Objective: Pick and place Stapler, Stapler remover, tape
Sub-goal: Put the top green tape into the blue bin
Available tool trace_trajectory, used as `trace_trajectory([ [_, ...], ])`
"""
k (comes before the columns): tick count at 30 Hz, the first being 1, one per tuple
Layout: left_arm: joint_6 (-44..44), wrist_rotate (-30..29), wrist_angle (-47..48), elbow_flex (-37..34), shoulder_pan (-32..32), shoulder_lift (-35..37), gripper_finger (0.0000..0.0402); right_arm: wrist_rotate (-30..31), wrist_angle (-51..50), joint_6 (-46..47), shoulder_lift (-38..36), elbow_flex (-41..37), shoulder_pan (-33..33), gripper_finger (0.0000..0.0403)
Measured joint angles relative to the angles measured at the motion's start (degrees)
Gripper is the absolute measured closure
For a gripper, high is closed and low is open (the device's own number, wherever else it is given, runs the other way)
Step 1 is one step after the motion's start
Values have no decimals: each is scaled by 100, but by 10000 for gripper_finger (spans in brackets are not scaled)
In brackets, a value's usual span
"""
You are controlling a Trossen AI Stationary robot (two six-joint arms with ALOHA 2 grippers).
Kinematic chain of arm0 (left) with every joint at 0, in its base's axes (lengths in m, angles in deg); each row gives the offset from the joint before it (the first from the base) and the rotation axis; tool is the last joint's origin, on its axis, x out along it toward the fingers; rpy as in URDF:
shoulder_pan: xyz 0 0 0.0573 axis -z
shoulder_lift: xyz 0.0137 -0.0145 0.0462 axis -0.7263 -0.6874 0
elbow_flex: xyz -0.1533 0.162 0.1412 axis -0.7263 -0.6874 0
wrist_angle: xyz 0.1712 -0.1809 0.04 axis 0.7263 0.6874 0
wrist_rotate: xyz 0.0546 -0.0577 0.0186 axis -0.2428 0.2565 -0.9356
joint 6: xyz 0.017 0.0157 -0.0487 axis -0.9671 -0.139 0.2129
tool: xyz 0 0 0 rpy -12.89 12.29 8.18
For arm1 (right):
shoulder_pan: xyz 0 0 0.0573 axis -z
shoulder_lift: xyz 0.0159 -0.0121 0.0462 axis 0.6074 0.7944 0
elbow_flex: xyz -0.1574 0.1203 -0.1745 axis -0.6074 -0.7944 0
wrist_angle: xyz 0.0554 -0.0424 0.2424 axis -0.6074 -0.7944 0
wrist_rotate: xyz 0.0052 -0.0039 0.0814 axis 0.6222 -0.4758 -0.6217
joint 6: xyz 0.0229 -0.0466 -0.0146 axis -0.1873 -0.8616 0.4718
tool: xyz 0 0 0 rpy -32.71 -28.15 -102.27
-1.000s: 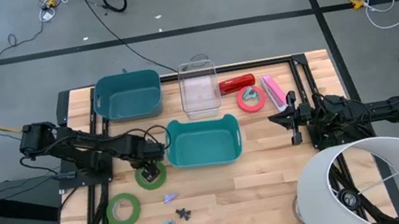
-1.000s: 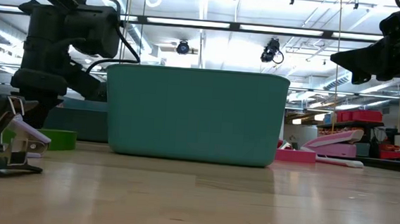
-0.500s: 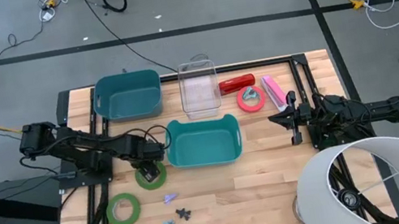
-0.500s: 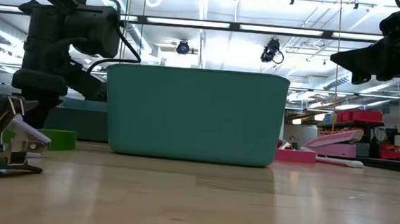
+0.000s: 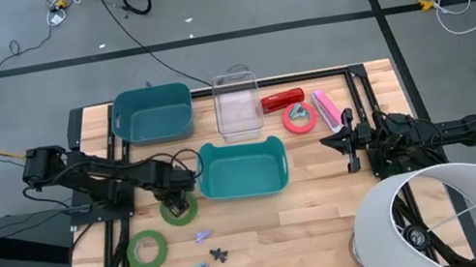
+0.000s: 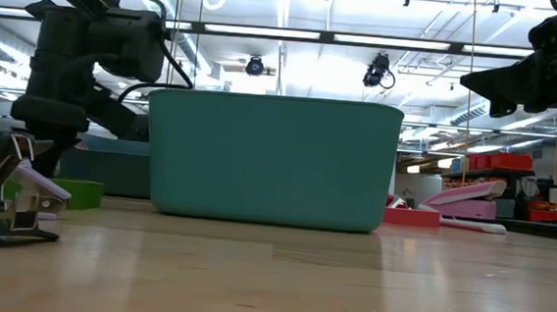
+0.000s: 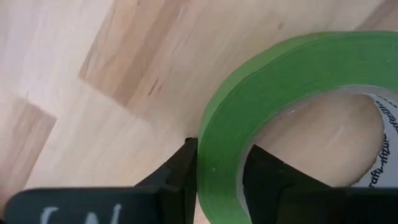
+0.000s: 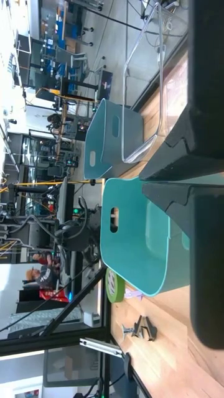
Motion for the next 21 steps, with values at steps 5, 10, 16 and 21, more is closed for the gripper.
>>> trace_trajectory([
  [5,-52,210,703,128,7,256,306,2,1,0,0,0,0,385],
  [10,-211,198,1529,602,-41,566,305,2,-1,0,0,1,-1,385],
  [16,-195,134,2208,1424,-175,899,306,2,-1,0,0,0,0,385],
  [21,-242,-145,2576,2354,-400,905,305,0,1,0,0,-1,0,385],
])
